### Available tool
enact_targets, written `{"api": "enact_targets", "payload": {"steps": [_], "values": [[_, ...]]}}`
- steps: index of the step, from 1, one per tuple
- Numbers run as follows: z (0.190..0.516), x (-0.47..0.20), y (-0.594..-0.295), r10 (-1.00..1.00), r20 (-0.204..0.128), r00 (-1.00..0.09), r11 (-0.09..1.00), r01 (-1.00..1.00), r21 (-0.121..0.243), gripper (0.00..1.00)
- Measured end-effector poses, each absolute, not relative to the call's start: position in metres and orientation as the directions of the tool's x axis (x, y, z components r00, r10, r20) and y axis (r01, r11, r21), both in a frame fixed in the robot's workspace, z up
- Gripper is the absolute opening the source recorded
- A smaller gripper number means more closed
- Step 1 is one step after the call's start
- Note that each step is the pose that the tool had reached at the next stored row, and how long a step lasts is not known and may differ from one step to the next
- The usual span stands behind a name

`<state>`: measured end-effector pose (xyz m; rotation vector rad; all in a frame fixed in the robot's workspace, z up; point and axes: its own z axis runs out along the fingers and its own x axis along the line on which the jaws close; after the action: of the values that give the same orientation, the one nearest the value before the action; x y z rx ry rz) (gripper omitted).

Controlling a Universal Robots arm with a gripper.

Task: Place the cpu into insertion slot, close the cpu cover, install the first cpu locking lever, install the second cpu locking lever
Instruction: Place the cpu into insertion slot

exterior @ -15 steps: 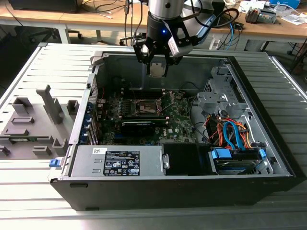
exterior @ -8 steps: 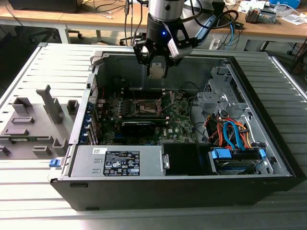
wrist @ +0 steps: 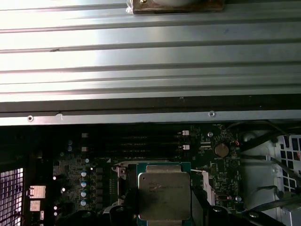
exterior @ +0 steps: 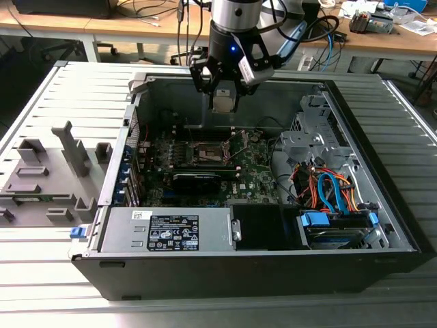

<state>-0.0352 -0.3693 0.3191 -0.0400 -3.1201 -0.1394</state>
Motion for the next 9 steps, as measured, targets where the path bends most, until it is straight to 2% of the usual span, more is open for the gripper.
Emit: {"api": "enact_targets", "payload": {"steps": [9], "values": [[0.3164, -0.0356, -0.3714, 0.025, 0.019, -1.0, 0.996, 0.026, 0.089, 0.54]]}}
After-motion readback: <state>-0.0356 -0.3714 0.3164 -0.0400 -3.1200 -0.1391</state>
